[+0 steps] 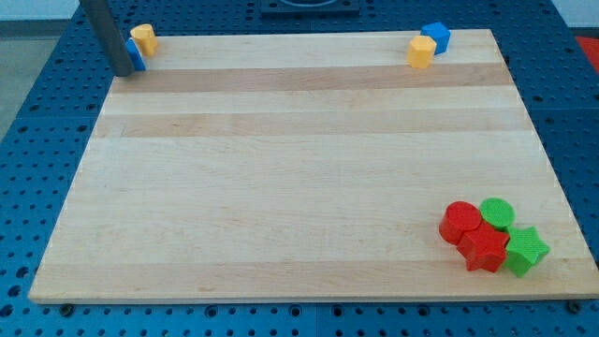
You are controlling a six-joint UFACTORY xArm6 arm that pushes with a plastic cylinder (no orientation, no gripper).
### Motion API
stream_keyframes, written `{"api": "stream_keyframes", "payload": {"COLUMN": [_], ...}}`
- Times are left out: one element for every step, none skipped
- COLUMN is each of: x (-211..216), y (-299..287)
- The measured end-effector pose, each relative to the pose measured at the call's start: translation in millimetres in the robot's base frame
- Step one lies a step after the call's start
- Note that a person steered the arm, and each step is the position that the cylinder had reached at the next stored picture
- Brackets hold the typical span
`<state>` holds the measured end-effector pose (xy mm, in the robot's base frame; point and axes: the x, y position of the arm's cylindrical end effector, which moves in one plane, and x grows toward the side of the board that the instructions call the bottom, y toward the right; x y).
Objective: Point your arm at the blue cube
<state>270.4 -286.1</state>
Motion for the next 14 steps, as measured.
{"api": "stream_keyframes", "payload": {"x": [-6.2, -7.5, 5.6, 9.0, 8.9, 9.0, 16.3, 24.7, 31.5, 34.1, 34.1, 26.5, 1.5, -26.1], "y": [0.0, 0.0, 11.2, 62.8, 112.5, 172.5, 234.9, 292.5, 353.1, 405.1, 461.4, 508.8, 543.6, 571.9]}}
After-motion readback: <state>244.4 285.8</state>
